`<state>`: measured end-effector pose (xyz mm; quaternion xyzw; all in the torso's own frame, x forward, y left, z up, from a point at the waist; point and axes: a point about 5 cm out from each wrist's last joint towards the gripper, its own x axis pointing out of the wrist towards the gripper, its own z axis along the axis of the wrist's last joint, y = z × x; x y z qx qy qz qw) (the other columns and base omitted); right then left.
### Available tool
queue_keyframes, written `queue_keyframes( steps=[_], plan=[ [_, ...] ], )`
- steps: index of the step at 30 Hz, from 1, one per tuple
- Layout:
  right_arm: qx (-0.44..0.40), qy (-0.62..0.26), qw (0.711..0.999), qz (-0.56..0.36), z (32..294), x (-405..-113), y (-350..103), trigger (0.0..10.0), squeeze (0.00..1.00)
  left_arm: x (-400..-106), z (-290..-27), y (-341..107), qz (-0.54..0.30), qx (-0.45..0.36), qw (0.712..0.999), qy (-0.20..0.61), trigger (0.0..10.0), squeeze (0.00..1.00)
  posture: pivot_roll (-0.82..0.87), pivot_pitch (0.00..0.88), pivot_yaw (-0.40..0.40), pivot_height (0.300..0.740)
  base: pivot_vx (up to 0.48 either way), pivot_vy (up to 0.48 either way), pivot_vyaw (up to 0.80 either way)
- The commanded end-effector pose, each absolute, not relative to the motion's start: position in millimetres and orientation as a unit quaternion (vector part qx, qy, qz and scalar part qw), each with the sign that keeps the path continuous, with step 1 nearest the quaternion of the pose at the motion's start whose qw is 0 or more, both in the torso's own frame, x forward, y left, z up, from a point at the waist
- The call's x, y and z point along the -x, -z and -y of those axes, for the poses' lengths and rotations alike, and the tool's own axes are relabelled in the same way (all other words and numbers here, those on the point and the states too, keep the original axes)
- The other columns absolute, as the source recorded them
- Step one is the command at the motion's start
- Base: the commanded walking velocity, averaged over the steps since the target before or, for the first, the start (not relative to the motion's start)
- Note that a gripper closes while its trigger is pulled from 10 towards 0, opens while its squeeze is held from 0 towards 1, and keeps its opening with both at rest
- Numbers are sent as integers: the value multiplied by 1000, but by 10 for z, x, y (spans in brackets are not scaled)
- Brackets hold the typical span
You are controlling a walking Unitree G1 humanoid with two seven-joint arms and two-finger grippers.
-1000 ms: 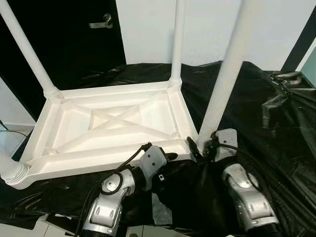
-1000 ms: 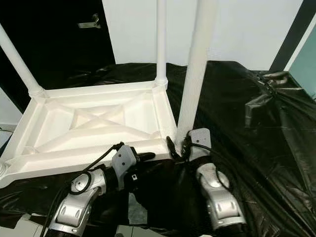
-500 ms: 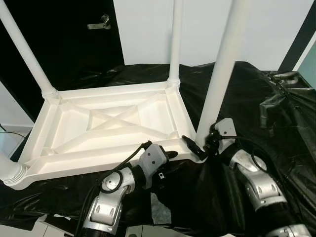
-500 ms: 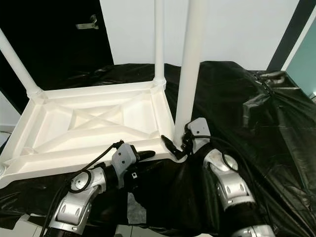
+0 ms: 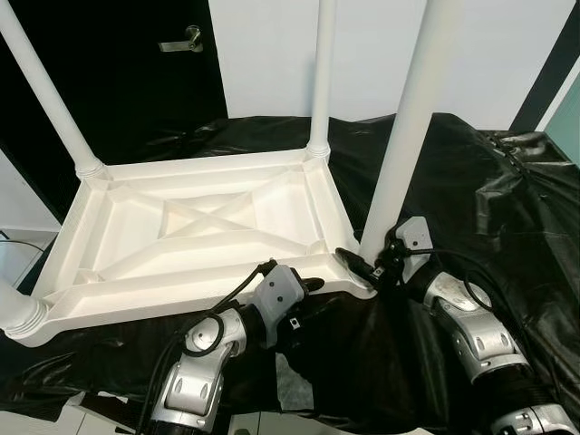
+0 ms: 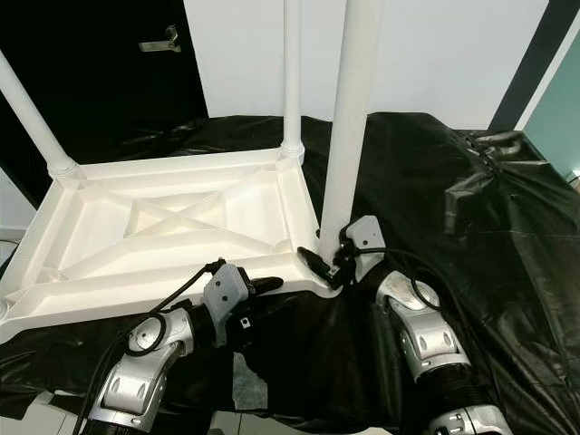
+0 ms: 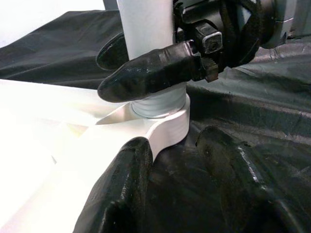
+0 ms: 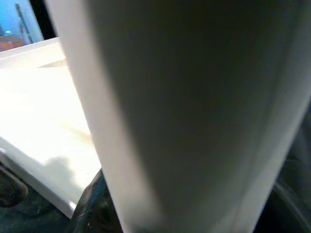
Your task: Building children table
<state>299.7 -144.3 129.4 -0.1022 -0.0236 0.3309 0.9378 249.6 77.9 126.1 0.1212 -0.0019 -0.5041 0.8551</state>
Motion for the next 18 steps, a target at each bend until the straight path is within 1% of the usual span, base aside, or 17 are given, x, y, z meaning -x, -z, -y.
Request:
queue_keyframes(
  steps=[1, 2, 3, 4, 5, 6, 9, 12, 13, 14, 16, 17, 18],
  plan=[
    [126, -319, 939, 1, 1469, -2974, -1209, 0, 0, -2552, -828, -1264, 7, -121, 895, 429, 10000, 0, 51, 0, -13, 740, 0, 0, 0],
    [126, -298, 946, -3, 1466, -2966, -1188, 0, 0, -2553, -827, -1263, 7, -122, 895, 430, 10000, 0, 50, 0, -12, 740, 0, 0, 0],
    [121, -278, 953, -2, 1443, -2950, -1171, 2471, 0, -2555, -826, -1262, 6, -122, 894, 431, 10000, 0, 48, 0, -8, 740, 0, 0, 0],
    [115, -252, 961, -2, 1403, -2931, -1154, 7098, 0, -2557, -824, -1265, 6, -122, 894, 432, 10000, 0, 46, 0, -4, 740, 0, 0, 0],
    [115, -252, 961, -2, 1403, -2931, -1154, 7098, 0, -2557, -824, -1265, 6, -122, 894, 432, 10000, 0, 46, 0, -4, 740, 0, 0, 0],
    [98, -213, 972, -4, 1359, -2919, -1141, 10000, 0, -2558, -821, -1267, 6, -122, 893, 434, 10000, 0, 44, 0, 0, 740, 0, 0, 0],
    [86, -188, 978, -6, 1332, -2911, -1133, 10000, 0, -2558, -820, -1269, 6, -123, 892, 436, 10000, 0, 43, 0, 2, 740, 0, 0, 0],
    [73, -95, 993, -4, 1212, -2886, -1125, 10000, 0, -2554, -813, -1267, 4, -123, 889, 441, 10000, 0, 41, 0, 14, 740, 0, 0, 0],
    [73, -95, 993, -4, 1212, -2886, -1125, 10000, 0, -2554, -813, -1267, 4, -123, 889, 441, 10000, 0, 41, 0, 14, 740, 0, 0, 0],
    [66, -74, 995, -4, 1151, -2866, -1124, 10000, 0, -2552, -808, -1269, 4, -123, 888, 443, 10000, 0, 42, 0, 16, 740, 0, 0, 0],
    [60, -64, 996, -4, 1114, -2852, -1125, 10000, 0, -2551, -805, -1271, 4, -123, 887, 444, 10000, 0, 42, 0, 16, 740, 0, 0, 0],
    [55, -87, 995, 3, 1018, -2827, -1143, 10000, 0, -2552, -808, -1273, 4, -123, 887, 445, 10000, 0, 42, 0, 17, 740, 0, 0, 0],
    [55, -87, 995, 3, 1018, -2827, -1143, 10000, 0, -2552, -808, -1273, 4, -123, 887, 445, 10000, 0, 42, 0, 17, 740, 0, 0, 0]
  ],
)
